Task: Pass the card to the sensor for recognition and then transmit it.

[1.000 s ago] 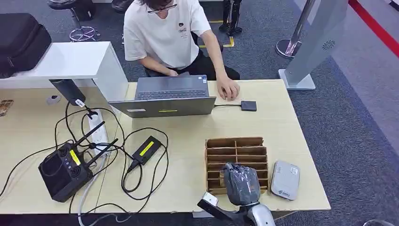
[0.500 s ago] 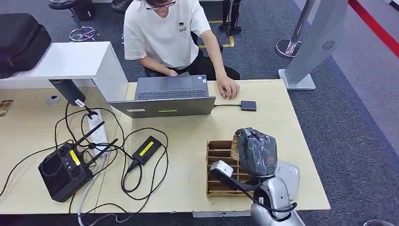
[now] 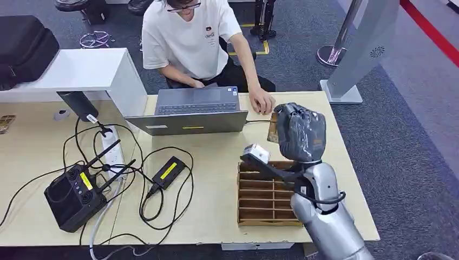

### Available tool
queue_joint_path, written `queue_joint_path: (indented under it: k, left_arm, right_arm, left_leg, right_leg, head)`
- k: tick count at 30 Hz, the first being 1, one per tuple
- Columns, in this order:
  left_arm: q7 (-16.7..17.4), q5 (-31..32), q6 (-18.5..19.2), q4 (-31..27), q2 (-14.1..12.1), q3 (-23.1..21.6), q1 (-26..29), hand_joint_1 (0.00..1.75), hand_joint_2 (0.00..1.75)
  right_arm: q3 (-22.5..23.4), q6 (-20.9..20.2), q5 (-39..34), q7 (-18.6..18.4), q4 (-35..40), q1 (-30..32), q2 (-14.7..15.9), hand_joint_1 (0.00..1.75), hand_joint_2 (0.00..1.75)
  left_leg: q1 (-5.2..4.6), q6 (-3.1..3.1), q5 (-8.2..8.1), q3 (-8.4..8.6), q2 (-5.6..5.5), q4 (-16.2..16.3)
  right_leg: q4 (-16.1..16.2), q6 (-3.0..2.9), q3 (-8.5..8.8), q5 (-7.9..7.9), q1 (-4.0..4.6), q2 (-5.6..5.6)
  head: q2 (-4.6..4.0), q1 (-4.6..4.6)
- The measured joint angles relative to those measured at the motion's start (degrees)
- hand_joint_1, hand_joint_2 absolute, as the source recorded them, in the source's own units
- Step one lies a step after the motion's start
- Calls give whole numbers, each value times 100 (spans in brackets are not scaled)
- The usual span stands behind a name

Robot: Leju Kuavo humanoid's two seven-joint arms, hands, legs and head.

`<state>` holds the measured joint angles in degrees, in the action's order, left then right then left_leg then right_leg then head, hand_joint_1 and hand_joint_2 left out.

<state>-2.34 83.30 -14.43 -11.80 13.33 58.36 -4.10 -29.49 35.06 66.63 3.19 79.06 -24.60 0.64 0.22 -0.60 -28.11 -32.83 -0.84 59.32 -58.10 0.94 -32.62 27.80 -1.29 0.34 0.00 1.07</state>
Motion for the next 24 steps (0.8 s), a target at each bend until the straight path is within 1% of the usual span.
queue_joint_path:
  k: [5,12,19,24]
  left_arm:
    - [31,109,37,0,-2,-22,-7,0,175]
    - [13,206,164,-2,-2,-96,-14,0,175]
    - [-20,291,251,0,-2,-162,-18,0,175]
    - [-20,304,266,0,4,-205,-21,0,175]
  right_arm:
    - [-9,-62,475,-276,-685,-1088,-169,175,175]
    - [-70,-42,1109,-632,-1971,-2238,-584,175,175]
    - [-190,-38,1426,-892,-3116,-2908,-984,175,175]
    - [-249,2,1542,-1006,-3850,-3185,-1257,175,175]
  left_leg:
    - [2,-1,5,2,-1,0]
    - [4,-3,8,1,-4,0]
    - [3,-3,8,-1,-3,0]
    - [4,-3,8,-2,-5,0]
  right_leg:
    - [-3,-1,-2,-5,1,1]
    - [-8,-2,-4,-5,3,0]
    - [-8,-2,-7,-5,3,1]
    - [-8,-2,-7,-5,3,-1]
  head:
    - [0,2]
    - [0,2]
    - [0,2]
    - [0,2]
